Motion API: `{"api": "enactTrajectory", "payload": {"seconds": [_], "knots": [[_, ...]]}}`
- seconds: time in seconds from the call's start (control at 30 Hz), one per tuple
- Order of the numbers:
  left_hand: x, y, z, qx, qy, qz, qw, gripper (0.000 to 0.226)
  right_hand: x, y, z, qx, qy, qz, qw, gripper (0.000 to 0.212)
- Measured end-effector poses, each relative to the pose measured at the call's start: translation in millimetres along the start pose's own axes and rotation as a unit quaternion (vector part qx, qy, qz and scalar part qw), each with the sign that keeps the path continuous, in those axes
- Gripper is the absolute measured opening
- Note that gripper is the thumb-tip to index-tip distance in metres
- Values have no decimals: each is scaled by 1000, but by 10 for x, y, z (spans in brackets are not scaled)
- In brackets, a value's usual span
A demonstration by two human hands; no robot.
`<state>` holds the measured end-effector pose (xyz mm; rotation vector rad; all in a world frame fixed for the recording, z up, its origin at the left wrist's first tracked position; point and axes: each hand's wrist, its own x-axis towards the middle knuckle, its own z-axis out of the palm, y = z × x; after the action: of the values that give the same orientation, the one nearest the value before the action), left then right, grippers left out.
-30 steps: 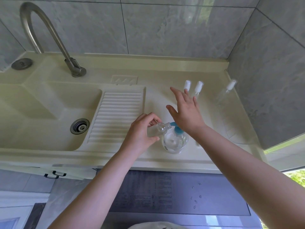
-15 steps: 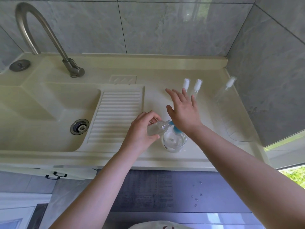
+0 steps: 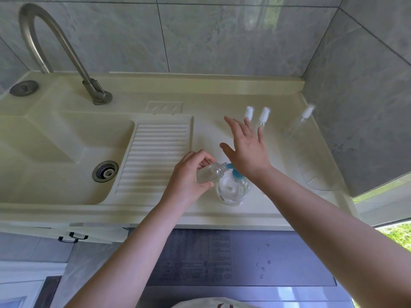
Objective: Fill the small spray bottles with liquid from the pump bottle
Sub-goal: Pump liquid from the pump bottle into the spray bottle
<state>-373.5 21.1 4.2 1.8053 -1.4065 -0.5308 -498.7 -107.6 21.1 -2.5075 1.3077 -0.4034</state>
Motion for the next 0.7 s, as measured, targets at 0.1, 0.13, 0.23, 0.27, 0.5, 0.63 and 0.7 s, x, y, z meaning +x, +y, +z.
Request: {"api": "enactTrajectory", "payload": {"seconds": [0.1,0.13,0.23,0.27,0.5,0.63,0.7], "knots": [[7,15,1,1,1,2,1000,50,25,-5,-36,22,-12,8,1000,65],[10,21,3,0,2,4,1000,50,31,-8,-39,16,-13,7,1000,65],[14,25,19,-11,5,8,1000,50,21,-11,-16,-21,-5,-1,1000,62],[9,22,19,-13,4,7,1000,50,10,-14,-2,-28,-2,-4,1000,62],[10,19,7,-15,4,6,1000,50,31,6,-37,8,-18,15,1000,65],[-2,29,25,-22,5,0,1000,49,7,-5,31,18,-22,13,1000,60],[-11,24,27,-26,4,-8,1000,49,3,1,39,15,-10,7,1000,58]]}}
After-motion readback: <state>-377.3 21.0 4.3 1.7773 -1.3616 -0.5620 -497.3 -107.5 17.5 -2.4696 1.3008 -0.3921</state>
